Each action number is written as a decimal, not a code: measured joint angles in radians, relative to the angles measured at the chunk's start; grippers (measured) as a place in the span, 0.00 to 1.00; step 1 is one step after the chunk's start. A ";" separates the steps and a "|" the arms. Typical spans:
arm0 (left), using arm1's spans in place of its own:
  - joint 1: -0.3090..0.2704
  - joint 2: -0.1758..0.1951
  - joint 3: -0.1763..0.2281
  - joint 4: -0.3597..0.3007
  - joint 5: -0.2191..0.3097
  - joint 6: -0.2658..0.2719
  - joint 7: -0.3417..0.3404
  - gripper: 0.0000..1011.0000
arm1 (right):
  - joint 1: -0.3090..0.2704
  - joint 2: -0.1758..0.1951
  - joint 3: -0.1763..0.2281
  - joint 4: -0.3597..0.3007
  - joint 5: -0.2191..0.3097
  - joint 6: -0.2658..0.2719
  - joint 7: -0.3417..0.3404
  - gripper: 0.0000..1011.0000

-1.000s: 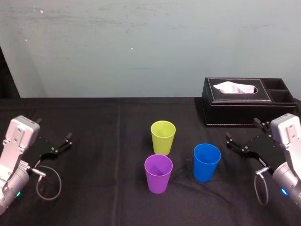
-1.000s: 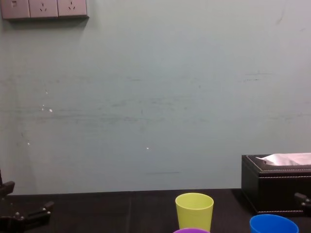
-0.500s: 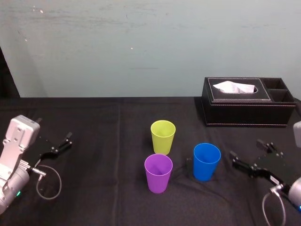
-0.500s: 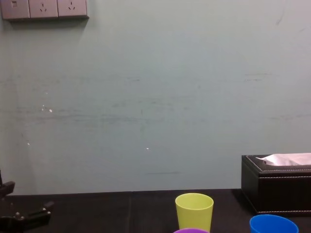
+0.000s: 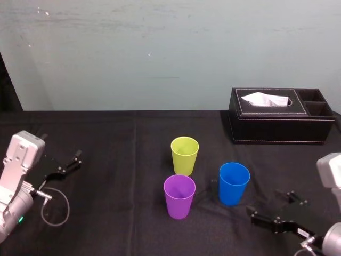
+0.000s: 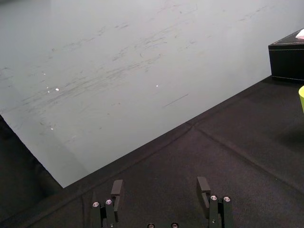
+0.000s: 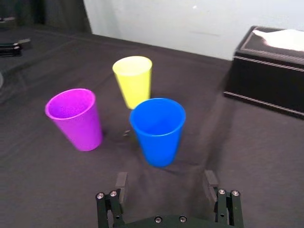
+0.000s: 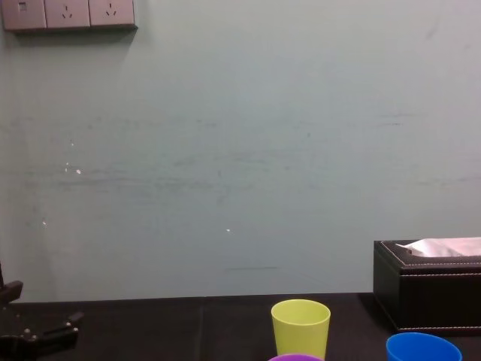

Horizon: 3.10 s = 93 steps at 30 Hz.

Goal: Stack the three plastic cups sequentially using one hand.

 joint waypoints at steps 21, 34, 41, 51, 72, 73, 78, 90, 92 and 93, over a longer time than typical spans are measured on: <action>0.000 0.000 0.000 0.000 0.000 0.000 0.000 0.99 | 0.057 -0.120 -0.040 0.063 -0.087 0.036 -0.008 0.99; 0.000 0.000 0.000 0.000 0.000 0.000 0.000 0.99 | 0.109 -0.185 -0.057 0.129 -0.145 0.009 0.011 0.99; 0.000 0.000 0.000 0.000 0.000 0.000 0.000 0.99 | 0.127 -0.214 -0.058 0.165 -0.172 -0.003 0.012 0.99; 0.000 0.000 0.000 0.000 0.000 0.000 0.000 0.99 | 0.135 -0.249 -0.042 0.199 -0.193 -0.039 0.030 0.99; 0.000 0.000 0.000 0.000 0.000 0.000 0.000 0.99 | 0.150 -0.308 -0.020 0.244 -0.235 -0.060 0.071 0.99; 0.000 0.000 0.000 0.000 0.000 0.000 0.000 0.99 | 0.151 -0.310 -0.020 0.245 -0.237 -0.059 0.072 0.99; 0.000 0.000 0.000 0.000 0.000 0.000 0.000 0.99 | 0.159 -0.323 -0.017 0.254 -0.248 -0.055 0.077 0.99; 0.000 0.000 0.000 0.000 0.000 0.000 0.000 0.99 | 0.174 -0.344 -0.014 0.271 -0.278 -0.049 0.079 0.99; 0.000 0.000 0.000 0.000 0.000 0.000 0.000 0.99 | 0.176 -0.347 -0.013 0.274 -0.281 -0.049 0.079 0.99; 0.000 0.000 0.000 0.000 0.000 0.000 0.000 0.99 | 0.176 -0.348 -0.013 0.275 -0.283 -0.049 0.079 0.99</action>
